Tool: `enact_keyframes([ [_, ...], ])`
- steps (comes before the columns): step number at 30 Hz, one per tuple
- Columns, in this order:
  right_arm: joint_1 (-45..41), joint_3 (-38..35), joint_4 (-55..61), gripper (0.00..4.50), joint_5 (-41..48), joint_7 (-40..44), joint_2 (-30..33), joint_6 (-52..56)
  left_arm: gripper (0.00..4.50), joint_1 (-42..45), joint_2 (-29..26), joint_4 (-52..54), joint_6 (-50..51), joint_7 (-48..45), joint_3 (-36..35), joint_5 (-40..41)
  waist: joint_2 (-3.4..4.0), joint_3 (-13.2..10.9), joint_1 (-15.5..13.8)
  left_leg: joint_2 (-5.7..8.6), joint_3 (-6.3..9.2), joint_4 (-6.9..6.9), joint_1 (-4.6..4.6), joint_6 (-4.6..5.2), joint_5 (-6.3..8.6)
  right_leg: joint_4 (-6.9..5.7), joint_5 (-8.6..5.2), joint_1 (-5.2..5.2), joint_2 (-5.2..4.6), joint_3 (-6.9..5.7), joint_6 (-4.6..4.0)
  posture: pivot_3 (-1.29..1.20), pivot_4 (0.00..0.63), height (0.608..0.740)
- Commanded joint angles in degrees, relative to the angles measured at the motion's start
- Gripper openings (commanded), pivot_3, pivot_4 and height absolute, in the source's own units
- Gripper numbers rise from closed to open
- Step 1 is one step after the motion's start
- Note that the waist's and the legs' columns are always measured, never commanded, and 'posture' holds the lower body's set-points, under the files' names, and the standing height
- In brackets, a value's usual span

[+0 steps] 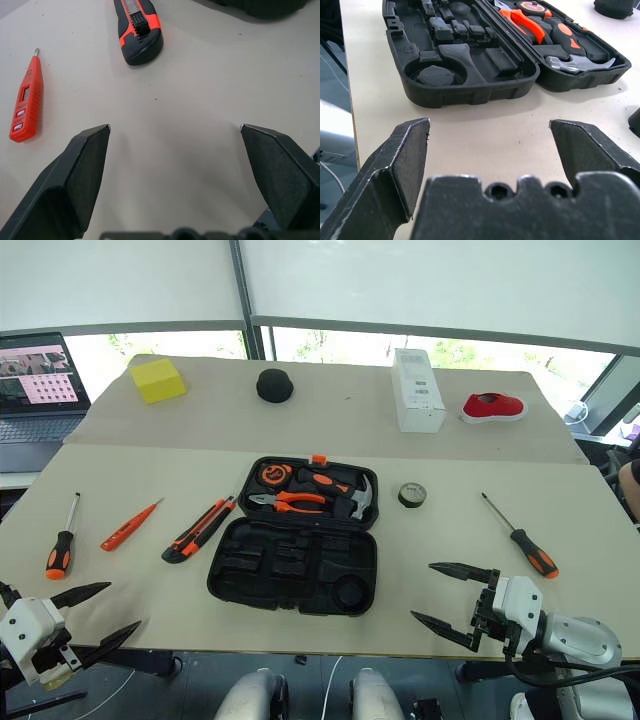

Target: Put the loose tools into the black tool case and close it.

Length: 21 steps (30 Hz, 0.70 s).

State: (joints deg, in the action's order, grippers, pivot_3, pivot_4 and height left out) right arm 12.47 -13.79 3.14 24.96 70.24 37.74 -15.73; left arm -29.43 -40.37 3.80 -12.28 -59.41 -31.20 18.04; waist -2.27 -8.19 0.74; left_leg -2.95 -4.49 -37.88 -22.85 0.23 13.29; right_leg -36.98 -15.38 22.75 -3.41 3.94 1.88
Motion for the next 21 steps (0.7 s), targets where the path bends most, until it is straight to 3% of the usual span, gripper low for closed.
enact_keyframes([
  [1,-2.08,0.77,-0.83,4.43,0.03,-0.04,-0.13,-1.12,4.50,-0.26,0.51,1.93,1.39,2.29,-1.53,1.55,0.00,0.00,0.00,0.00,0.00,0.00,0.00,0.00,0.00,0.00,0.00,0.00,0.00,0.00,0.00,0.00,0.150,0.740],
  [6,-7.60,3.95,2.87,4.43,3.19,-2.87,-5.10,0.64,4.50,-4.68,4.19,7.56,20.46,11.53,-11.08,13.69,-0.06,-0.02,0.74,-0.15,0.11,0.00,0.04,0.00,0.00,-0.08,0.01,0.03,0.07,0.03,-0.02,0.00,0.150,0.740],
  [8,-8.66,4.72,5.98,4.43,3.41,-7.30,-7.48,3.06,4.50,-6.55,8.07,9.59,22.27,15.72,-14.14,15.64,-0.03,-0.03,0.74,-0.17,0.38,0.02,0.01,0.00,0.01,-0.10,0.00,0.07,0.04,0.02,-0.02,0.00,0.150,0.740],
  [14,-9.11,6.87,13.46,4.43,8.15,-8.38,-10.58,5.05,4.50,-9.29,15.59,9.97,28.38,25.58,-20.30,20.03,-0.26,-0.04,-0.08,0.00,0.48,0.02,-0.02,0.00,0.03,-0.08,0.01,0.03,-0.05,-0.01,0.04,0.00,0.150,0.740],
  [17,-9.14,8.25,14.68,4.43,7.91,-6.08,-11.83,2.02,4.50,-10.60,15.25,11.17,36.67,30.66,-22.28,23.81,-0.44,0.02,0.00,-0.07,0.57,0.02,0.01,-0.01,0.03,-0.08,-0.03,0.00,0.02,-0.06,-0.03,0.00,0.150,0.740],
  [21,-9.91,9.50,15.74,4.43,7.72,-8.40,-13.41,2.94,4.50,-7.68,10.75,11.91,43.56,33.89,-24.90,28.64,-0.47,0.04,-0.13,-0.04,0.62,0.02,0.04,-0.02,0.02,-0.08,-0.04,0.21,-0.03,-0.10,-0.02,0.00,0.150,0.740],
])
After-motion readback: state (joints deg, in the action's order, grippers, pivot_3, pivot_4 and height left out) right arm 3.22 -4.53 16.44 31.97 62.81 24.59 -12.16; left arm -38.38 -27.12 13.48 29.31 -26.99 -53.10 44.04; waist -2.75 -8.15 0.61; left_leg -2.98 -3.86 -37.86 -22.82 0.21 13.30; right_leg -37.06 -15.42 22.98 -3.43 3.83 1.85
